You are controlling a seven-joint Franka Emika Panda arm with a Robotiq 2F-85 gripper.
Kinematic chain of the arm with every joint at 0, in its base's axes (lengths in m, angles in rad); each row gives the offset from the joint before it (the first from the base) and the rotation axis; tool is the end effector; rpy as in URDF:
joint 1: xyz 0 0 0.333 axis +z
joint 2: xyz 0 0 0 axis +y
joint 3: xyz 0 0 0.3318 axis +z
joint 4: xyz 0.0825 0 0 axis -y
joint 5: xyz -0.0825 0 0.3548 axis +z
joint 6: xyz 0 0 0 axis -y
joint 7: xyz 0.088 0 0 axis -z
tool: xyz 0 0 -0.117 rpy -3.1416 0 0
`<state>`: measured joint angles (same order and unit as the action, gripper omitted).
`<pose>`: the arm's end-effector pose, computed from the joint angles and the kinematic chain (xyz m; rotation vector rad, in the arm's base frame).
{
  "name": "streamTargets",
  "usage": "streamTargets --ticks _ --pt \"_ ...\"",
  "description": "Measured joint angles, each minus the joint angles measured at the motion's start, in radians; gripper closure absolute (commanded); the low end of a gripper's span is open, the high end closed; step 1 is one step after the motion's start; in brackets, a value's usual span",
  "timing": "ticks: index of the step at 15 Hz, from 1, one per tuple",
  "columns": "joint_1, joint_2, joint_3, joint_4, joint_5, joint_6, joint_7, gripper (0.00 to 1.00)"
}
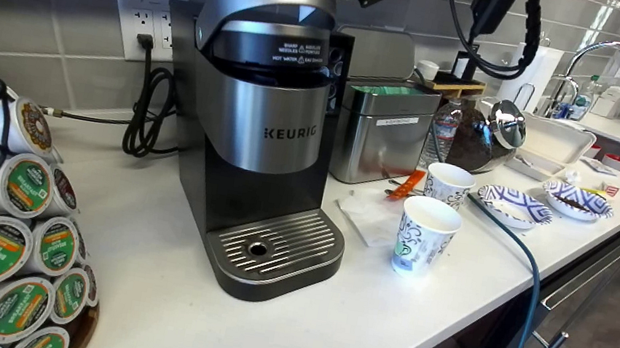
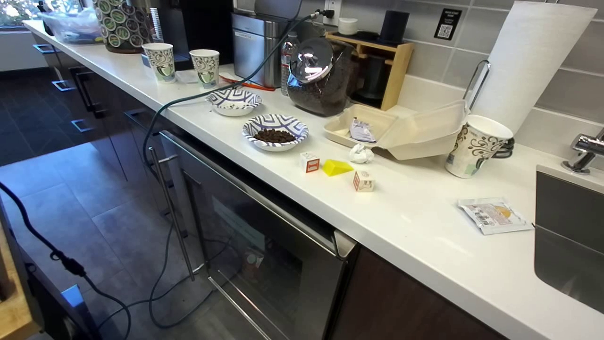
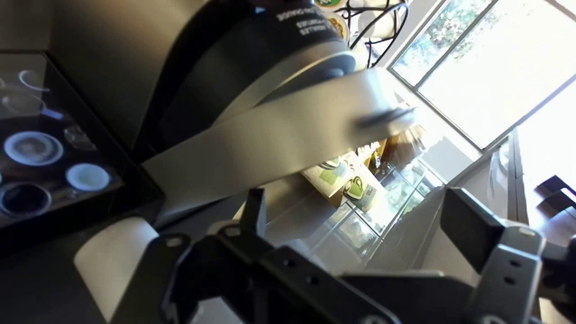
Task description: Close the coffeemaker.
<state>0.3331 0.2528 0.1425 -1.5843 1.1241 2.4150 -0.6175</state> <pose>0.5922 0.3040 0.5783 -2.0631 -0.4258 -0.6695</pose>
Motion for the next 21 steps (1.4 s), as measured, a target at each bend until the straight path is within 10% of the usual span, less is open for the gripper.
streamTargets --ticks 14,21 --pt "-0.016 -0.157 0.051 -0.255 0.021 0.377 -0.158 0.00" --pt "-0.159 -0.513 -0.001 -0.585 -0.464 0.369 0.065 0.00"
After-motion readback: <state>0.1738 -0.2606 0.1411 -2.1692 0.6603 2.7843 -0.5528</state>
